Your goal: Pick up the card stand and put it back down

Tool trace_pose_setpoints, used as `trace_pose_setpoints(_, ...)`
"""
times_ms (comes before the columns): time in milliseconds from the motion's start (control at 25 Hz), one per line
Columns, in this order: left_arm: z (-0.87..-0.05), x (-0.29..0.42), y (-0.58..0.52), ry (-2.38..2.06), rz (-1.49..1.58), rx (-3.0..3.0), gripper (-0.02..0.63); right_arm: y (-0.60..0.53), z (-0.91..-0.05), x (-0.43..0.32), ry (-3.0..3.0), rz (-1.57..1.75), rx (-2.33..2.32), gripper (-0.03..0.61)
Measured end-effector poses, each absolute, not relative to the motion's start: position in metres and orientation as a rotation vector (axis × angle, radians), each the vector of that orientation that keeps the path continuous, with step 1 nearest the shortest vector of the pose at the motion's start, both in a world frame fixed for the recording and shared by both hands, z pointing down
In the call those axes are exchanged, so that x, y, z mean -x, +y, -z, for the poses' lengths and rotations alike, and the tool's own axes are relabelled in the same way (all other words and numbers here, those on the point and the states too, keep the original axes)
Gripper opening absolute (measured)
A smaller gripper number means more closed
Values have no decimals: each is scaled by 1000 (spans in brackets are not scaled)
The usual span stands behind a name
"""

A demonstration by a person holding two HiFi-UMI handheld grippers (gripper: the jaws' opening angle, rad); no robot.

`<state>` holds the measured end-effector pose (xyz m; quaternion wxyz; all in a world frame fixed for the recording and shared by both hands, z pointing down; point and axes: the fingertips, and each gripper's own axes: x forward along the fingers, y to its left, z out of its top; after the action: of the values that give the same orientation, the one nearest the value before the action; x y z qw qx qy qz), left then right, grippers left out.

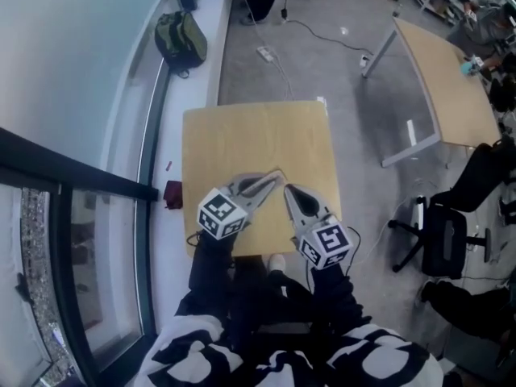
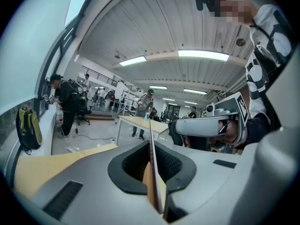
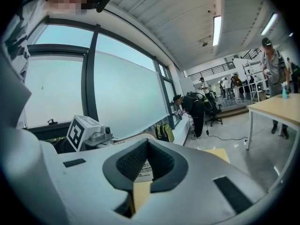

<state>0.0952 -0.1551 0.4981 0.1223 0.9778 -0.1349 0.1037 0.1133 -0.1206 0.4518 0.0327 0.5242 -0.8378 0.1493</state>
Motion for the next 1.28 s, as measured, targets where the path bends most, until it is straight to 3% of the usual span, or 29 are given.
trace_pose_setpoints(840, -348, -25, -116, -1108, -105, -2929, 25, -80, -349, -82, -2758, -206, -1587, 12)
trace_pose_setpoints(1280, -330, 9, -94, -1486, 2, -2775, 25, -68, -339, -64, -2672, -170, -1646, 11)
